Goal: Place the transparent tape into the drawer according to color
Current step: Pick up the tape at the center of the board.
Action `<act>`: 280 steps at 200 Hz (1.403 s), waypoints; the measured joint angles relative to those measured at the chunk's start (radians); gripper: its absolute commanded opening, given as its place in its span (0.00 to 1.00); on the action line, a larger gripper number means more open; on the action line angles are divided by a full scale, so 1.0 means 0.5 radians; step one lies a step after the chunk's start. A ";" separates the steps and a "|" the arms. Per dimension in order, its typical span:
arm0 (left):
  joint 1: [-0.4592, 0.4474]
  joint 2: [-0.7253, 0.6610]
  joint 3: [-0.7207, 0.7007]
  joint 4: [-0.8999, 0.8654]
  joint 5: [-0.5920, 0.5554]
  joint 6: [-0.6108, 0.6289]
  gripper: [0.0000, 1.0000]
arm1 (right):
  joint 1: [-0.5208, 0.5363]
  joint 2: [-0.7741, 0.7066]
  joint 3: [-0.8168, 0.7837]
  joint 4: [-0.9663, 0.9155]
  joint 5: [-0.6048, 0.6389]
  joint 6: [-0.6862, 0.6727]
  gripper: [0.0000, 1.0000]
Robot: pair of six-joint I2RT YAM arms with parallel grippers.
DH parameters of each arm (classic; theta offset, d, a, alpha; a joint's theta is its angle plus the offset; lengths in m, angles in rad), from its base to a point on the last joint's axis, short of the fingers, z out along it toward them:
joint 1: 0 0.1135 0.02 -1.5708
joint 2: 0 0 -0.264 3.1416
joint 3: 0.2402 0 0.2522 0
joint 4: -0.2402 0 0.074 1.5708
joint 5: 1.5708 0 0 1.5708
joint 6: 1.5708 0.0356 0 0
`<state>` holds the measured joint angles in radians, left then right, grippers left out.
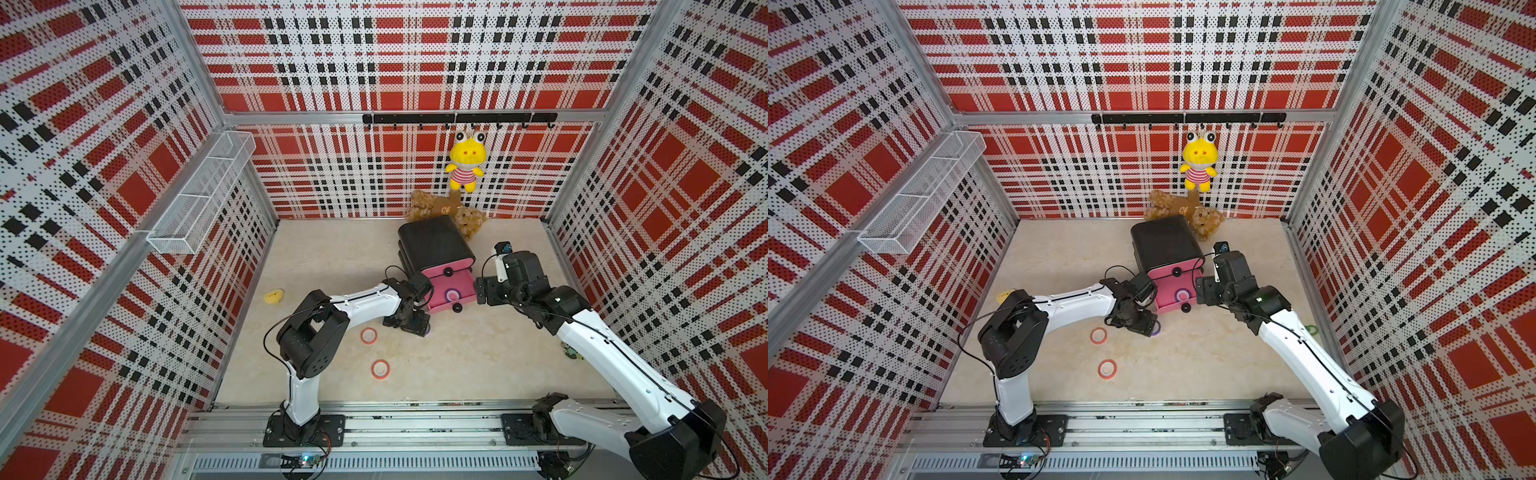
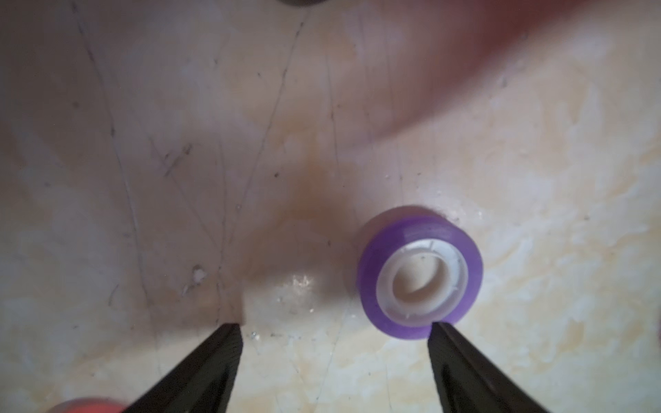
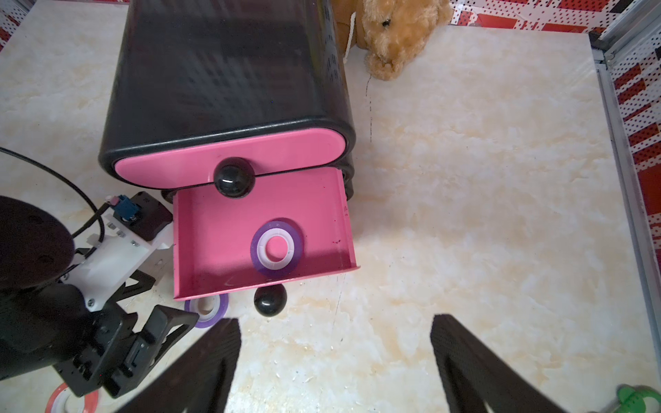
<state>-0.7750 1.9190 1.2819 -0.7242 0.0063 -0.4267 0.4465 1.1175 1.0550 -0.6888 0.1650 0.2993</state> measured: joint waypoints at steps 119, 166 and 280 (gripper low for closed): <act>0.055 0.041 0.034 -0.001 -0.026 -0.037 0.85 | -0.009 -0.034 -0.014 -0.002 -0.040 -0.006 0.91; 0.063 0.052 0.041 0.000 -0.026 -0.037 0.82 | -0.009 -0.034 -0.014 -0.003 -0.047 -0.005 0.91; 0.172 -0.082 -0.113 -0.066 -0.172 -0.006 0.78 | -0.010 -0.037 -0.014 -0.005 -0.064 -0.006 0.92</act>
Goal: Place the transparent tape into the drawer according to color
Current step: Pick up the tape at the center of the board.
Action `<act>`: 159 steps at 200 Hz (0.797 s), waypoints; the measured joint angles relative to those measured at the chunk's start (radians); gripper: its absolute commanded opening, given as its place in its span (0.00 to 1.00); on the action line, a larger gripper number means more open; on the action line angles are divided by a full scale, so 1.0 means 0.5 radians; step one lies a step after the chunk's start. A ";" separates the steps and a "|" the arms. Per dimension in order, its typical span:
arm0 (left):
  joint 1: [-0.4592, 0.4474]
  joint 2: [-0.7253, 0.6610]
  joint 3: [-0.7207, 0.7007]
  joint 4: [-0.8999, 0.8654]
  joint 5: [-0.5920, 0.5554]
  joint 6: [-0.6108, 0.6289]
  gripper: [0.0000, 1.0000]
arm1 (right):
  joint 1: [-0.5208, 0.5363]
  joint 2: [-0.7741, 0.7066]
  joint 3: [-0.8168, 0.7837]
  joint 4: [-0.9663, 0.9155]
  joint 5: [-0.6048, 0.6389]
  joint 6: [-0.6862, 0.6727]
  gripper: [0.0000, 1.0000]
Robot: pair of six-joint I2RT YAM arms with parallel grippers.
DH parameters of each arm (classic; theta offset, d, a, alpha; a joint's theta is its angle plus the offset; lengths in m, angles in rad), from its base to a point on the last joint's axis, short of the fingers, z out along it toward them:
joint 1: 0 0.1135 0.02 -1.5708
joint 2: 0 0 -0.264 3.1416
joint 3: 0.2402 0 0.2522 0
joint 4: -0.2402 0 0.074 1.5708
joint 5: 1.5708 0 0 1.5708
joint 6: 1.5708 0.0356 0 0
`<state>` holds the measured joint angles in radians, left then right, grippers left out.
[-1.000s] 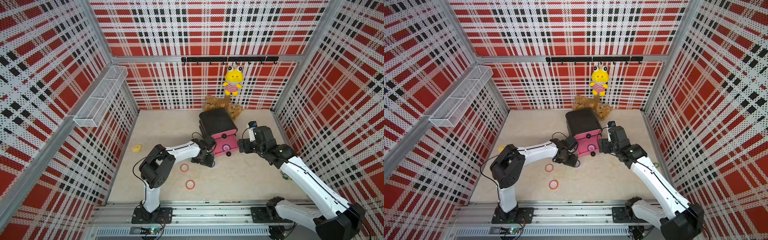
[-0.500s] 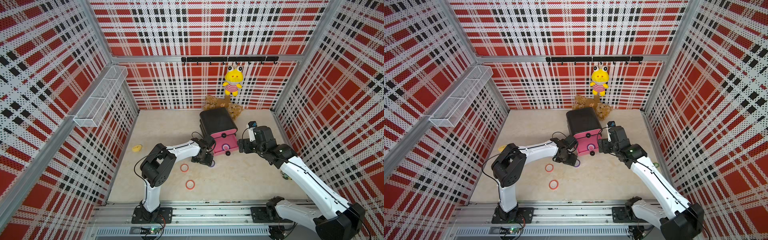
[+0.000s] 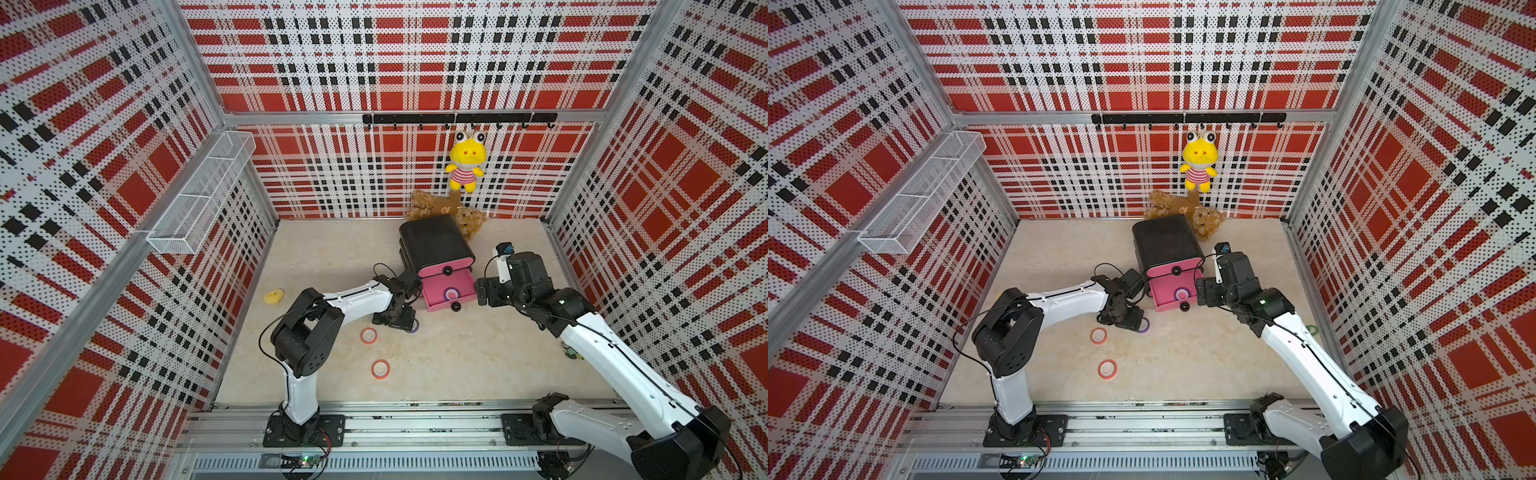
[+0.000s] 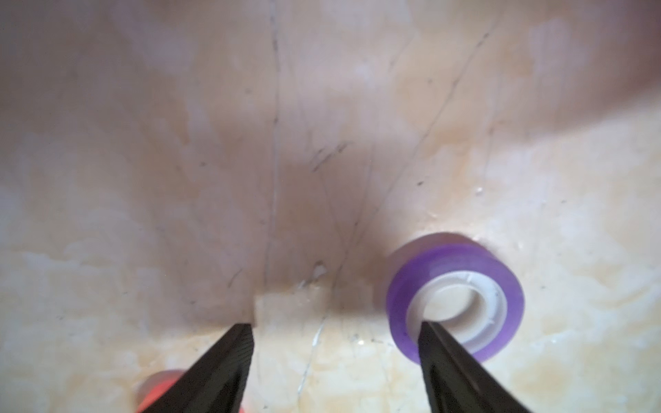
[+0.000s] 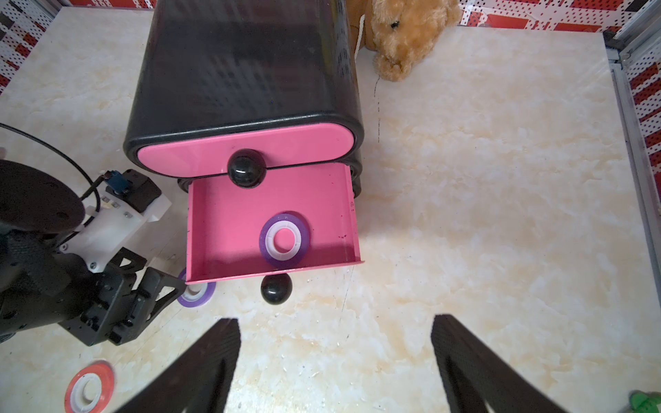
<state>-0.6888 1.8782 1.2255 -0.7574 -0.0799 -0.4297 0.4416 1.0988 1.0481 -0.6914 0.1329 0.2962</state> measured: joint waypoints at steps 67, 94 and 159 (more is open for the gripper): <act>0.015 0.090 0.148 -0.138 -0.006 0.066 0.61 | 0.001 -0.003 0.000 0.001 -0.019 0.000 0.92; 0.015 0.159 0.243 -0.193 -0.005 0.095 0.55 | 0.001 -0.027 0.000 -0.003 -0.018 -0.002 0.92; 0.001 0.229 0.278 -0.229 0.056 0.193 0.34 | 0.000 -0.069 0.000 -0.020 -0.011 -0.011 0.92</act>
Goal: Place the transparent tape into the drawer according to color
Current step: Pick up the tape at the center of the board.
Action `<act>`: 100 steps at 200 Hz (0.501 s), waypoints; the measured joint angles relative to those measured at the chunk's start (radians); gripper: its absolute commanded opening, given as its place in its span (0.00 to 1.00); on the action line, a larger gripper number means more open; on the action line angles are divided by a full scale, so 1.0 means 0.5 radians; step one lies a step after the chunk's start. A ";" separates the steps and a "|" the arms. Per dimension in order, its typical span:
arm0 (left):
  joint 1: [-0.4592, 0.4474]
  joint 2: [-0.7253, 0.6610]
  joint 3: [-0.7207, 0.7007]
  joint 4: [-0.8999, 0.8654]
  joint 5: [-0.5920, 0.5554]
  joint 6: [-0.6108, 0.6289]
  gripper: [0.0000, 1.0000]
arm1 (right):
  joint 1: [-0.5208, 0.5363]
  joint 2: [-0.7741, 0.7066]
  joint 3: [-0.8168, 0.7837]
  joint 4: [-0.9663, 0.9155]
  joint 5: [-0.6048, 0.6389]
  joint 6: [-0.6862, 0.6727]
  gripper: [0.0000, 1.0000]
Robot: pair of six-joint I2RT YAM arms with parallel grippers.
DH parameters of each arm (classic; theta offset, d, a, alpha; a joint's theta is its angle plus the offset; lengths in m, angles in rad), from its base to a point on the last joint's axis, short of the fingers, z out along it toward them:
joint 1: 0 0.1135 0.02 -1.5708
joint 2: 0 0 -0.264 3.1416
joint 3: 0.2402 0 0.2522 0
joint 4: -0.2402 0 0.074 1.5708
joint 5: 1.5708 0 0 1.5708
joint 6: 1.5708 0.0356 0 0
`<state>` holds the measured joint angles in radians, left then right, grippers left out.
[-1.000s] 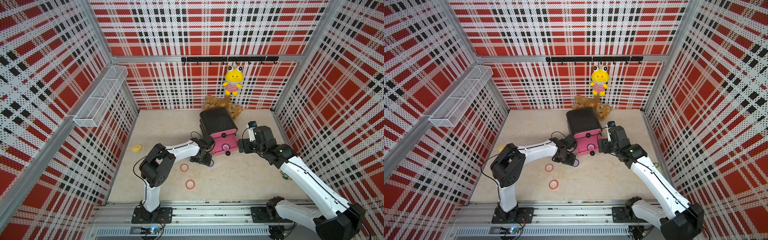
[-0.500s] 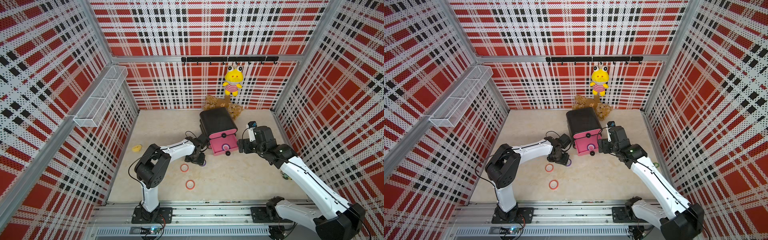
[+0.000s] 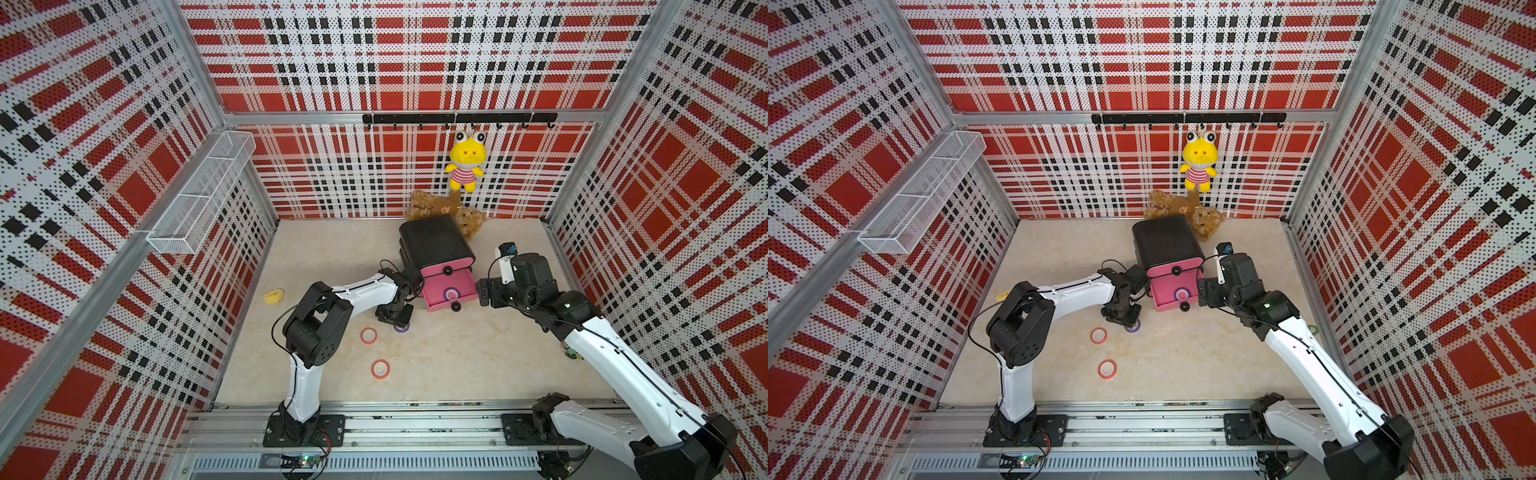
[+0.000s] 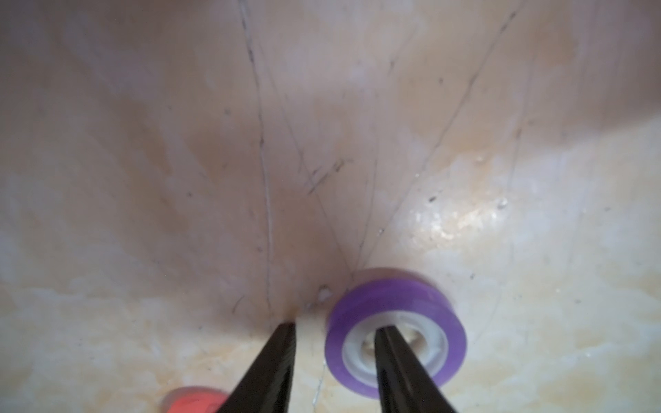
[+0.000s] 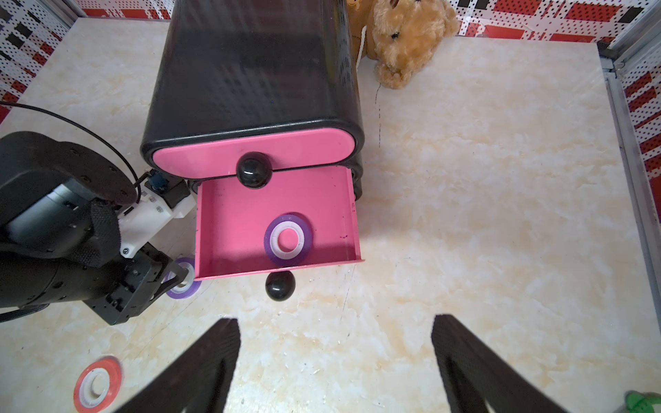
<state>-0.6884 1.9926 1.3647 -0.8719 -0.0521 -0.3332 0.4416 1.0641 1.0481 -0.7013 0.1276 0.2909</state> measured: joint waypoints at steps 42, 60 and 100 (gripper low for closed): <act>-0.018 0.006 0.007 0.000 -0.015 0.027 0.09 | -0.001 0.000 0.000 -0.001 0.003 -0.005 0.92; -0.018 0.007 0.009 -0.001 -0.014 0.039 0.00 | -0.003 0.000 0.000 -0.001 0.008 -0.005 0.92; -0.008 0.004 0.010 -0.002 -0.003 0.040 0.00 | -0.013 0.000 0.000 -0.002 0.009 -0.005 0.92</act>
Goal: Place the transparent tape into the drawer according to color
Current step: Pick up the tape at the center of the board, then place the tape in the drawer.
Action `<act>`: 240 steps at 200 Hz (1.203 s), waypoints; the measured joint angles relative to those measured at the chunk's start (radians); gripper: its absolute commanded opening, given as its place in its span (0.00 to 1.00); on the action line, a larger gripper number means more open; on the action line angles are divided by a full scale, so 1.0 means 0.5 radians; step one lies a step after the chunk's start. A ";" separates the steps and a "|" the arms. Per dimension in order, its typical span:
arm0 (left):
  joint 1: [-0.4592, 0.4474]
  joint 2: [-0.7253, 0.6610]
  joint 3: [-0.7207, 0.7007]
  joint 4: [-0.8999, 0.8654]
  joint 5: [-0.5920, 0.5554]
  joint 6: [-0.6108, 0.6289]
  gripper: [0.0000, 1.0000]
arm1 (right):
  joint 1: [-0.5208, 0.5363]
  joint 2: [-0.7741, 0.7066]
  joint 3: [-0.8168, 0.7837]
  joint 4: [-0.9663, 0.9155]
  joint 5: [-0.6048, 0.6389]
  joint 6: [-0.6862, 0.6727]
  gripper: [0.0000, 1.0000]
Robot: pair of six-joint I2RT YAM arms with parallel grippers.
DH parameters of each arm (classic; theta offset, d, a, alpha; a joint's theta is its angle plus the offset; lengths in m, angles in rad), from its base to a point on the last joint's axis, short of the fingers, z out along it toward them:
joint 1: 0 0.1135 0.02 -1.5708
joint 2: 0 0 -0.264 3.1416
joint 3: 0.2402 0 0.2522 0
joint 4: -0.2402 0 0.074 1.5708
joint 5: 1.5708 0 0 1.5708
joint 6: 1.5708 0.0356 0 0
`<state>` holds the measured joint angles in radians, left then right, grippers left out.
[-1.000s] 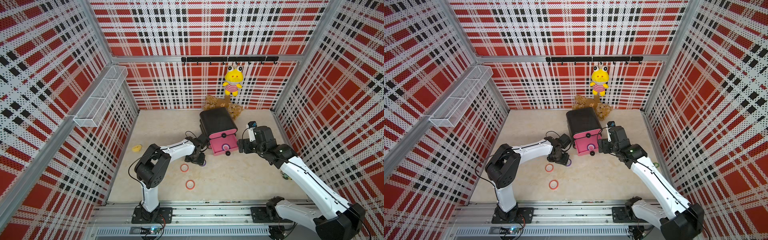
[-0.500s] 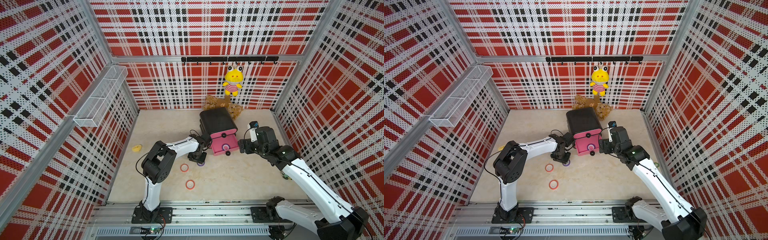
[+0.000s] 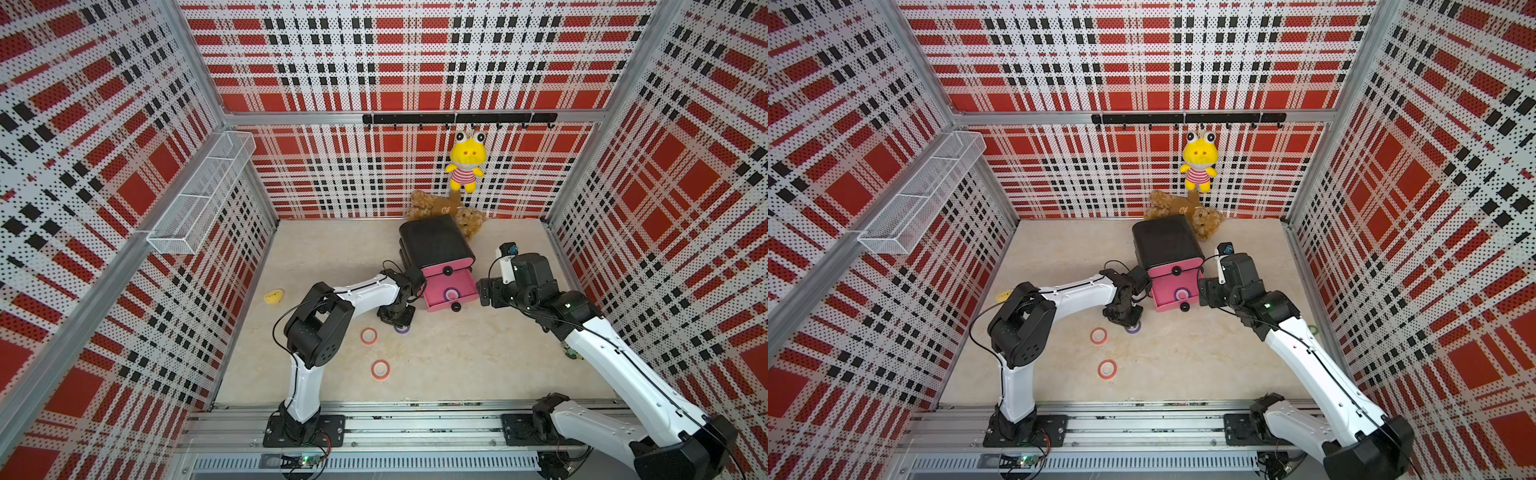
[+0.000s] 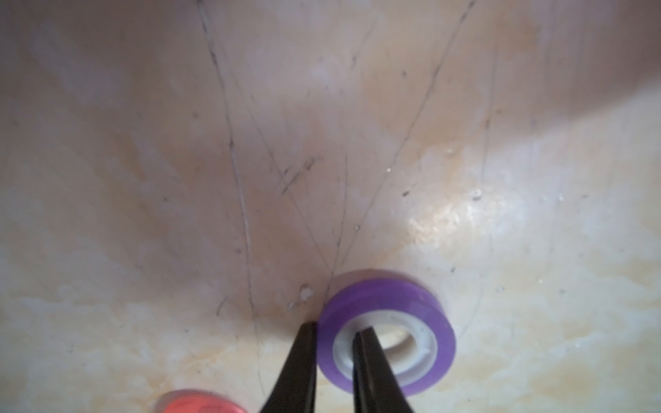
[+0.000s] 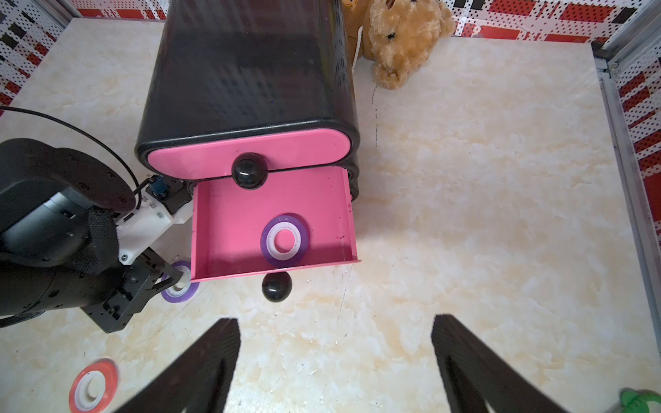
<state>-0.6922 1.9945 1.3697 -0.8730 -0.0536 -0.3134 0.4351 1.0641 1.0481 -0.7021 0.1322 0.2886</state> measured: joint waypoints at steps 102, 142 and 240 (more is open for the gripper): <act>0.118 -0.317 0.074 -0.227 -0.008 -0.030 0.00 | 0.000 0.000 0.000 0.002 -0.012 0.002 0.92; 0.112 -0.414 0.309 -0.264 0.060 -0.063 0.00 | 0.000 0.001 0.000 0.002 -0.017 0.008 0.92; -0.107 -0.361 0.646 -0.249 0.209 -0.189 0.00 | 0.000 -0.001 0.000 0.002 -0.009 0.024 0.93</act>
<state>-0.7456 1.8141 1.6928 -0.9977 0.0509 -0.4080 0.4351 1.0637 1.0481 -0.7013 0.1276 0.3004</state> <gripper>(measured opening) 0.210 0.927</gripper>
